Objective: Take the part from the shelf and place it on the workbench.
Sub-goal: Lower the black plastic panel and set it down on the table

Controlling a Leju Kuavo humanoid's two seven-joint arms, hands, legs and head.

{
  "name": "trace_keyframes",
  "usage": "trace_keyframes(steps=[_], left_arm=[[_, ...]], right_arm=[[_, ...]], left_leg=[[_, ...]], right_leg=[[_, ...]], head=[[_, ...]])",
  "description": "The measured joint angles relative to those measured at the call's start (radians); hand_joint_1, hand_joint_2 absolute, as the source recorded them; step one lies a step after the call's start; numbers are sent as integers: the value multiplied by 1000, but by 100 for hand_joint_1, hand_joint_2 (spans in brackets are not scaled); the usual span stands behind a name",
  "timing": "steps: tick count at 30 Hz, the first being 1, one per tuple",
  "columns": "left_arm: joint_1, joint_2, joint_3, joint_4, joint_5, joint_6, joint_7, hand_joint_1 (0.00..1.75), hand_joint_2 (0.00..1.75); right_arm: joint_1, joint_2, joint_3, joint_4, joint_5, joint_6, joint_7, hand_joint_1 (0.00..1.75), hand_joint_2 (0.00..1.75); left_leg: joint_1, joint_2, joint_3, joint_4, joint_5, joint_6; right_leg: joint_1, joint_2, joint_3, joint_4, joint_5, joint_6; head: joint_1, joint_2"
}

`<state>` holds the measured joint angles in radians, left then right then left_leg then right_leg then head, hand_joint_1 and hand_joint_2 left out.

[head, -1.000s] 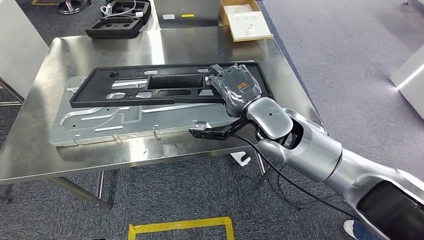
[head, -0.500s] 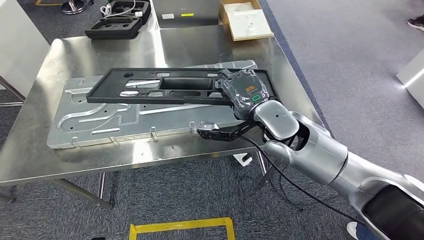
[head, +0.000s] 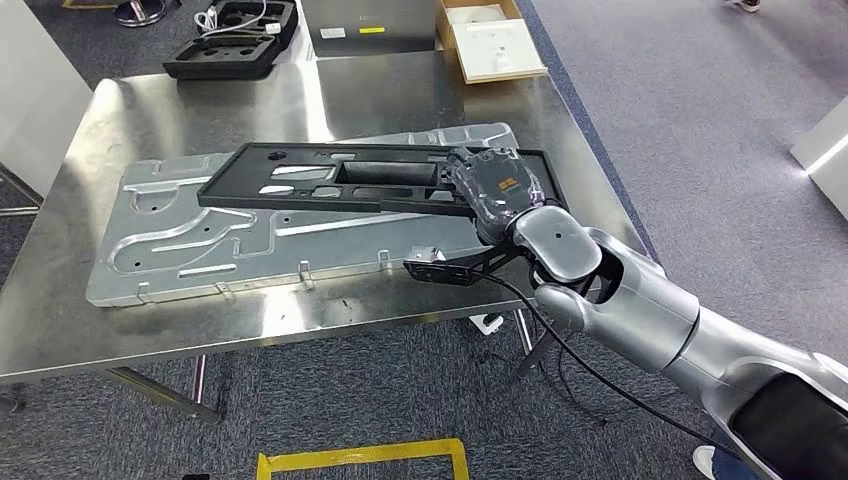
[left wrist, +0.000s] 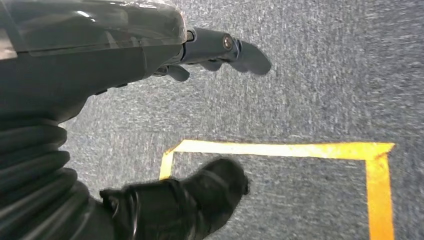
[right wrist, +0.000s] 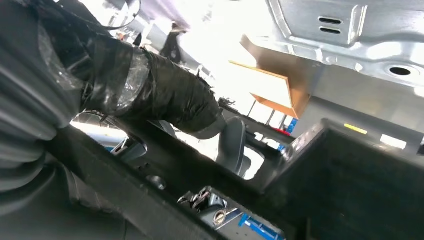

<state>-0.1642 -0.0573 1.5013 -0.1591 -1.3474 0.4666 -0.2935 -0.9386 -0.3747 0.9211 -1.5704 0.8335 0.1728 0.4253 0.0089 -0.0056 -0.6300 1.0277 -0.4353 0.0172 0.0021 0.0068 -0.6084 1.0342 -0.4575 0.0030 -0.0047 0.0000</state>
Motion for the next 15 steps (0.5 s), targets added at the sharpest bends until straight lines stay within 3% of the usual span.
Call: trace_keyframes(steps=[2,4,6,7,8,9,11,15], left_arm=[[0,0,-2,0,0,0,0,0,175],[-2,0,-5,0,0,0,-1,0,175],[-3,1,-8,0,0,0,-1,0,175],[-3,1,-10,0,0,0,-1,0,175],[-2,1,-12,0,0,0,-1,0,175],[-1,1,-14,0,0,0,-1,0,175],[-2,1,-17,0,0,0,-2,0,175],[-1,0,-18,0,2,0,-13,0,175]], right_arm=[[1,-6,-3,1,0,0,0,175,175],[2,-9,-5,1,-1,1,0,175,175],[5,-11,-5,3,-4,4,3,175,175],[6,-13,-5,5,-5,7,5,175,175],[7,-15,-5,6,-6,9,7,175,175],[7,-17,-6,8,-7,11,10,175,175],[7,-22,-6,11,-8,15,16,175,175],[15,-31,-10,20,-12,20,30,175,175]], left_leg=[[6,1,13,-12,1,9],[7,1,21,-15,-3,15],[9,0,27,-14,-9,17],[10,0,31,-13,-14,16],[11,-1,36,-11,-19,14],[13,-3,40,-8,-25,10],[11,-5,43,-2,-37,-2],[10,-5,47,-4,-45,-24]], right_leg=[[-2,-1,-22,49,-26,11],[-8,-2,-88,170,-71,20],[-15,-2,-149,262,-83,27],[-18,-3,-155,256,-63,30],[-21,-3,-142,212,-27,31],[-24,-4,-117,144,13,32],[-21,-3,-67,33,54,30],[-16,-1,-51,2,49,7]], head=[[5,0],[9,0],[9,0],[9,0],[9,0],[10,0],[10,0],[10,0]])
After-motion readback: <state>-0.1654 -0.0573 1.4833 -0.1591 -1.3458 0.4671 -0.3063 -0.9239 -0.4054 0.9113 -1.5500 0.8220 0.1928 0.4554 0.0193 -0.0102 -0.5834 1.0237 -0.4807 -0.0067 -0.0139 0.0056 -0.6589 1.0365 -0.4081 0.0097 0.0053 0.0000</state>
